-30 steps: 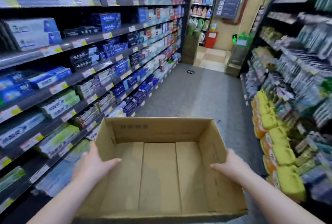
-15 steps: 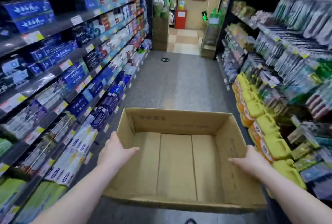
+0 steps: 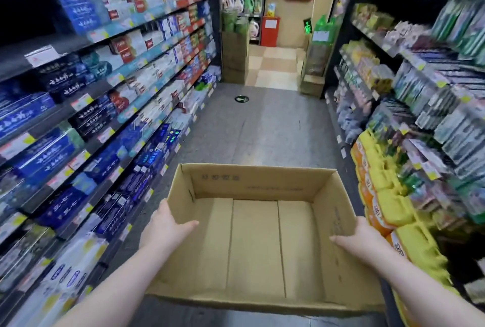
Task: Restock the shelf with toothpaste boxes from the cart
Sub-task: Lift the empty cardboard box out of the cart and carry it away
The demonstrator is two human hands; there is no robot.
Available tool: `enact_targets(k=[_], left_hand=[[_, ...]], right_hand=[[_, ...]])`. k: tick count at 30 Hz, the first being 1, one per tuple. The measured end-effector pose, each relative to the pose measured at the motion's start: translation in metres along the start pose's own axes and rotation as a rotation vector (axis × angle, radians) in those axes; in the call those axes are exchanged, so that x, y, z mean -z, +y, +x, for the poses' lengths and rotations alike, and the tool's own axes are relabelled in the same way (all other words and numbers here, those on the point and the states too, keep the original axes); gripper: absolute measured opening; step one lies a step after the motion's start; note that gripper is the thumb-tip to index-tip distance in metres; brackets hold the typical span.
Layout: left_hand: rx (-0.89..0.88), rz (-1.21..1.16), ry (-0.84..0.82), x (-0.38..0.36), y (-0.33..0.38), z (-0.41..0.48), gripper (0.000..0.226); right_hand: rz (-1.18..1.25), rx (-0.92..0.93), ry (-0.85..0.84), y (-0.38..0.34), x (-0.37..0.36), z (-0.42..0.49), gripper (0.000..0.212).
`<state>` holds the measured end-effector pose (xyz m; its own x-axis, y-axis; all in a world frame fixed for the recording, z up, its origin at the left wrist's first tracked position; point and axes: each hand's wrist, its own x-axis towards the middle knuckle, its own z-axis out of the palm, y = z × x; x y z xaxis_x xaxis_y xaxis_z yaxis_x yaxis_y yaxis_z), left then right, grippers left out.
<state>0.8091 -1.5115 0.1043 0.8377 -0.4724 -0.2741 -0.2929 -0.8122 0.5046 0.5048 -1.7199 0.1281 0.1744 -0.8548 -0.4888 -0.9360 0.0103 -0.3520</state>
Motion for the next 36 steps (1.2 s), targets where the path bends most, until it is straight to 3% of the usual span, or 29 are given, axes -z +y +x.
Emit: enact_targets(k=[13, 28, 36], left_hand=[[0.004, -0.036, 0.027, -0.033, 0.15, 0.247, 0.096], [-0.161, 0.06, -0.03, -0.092, 0.42, 0.522, 0.098], [-0.108, 0.046, -0.053, -0.163, 0.584, 0.641, 0.097]], right_hand=[[-0.008, 0.052, 0.001, -0.139, 0.082, 0.248, 0.069], [0.107, -0.082, 0.072, -0.232, 0.208, 0.535, 0.071], [0.125, -0.104, 0.055, -0.256, 0.31, 0.737, 0.067]])
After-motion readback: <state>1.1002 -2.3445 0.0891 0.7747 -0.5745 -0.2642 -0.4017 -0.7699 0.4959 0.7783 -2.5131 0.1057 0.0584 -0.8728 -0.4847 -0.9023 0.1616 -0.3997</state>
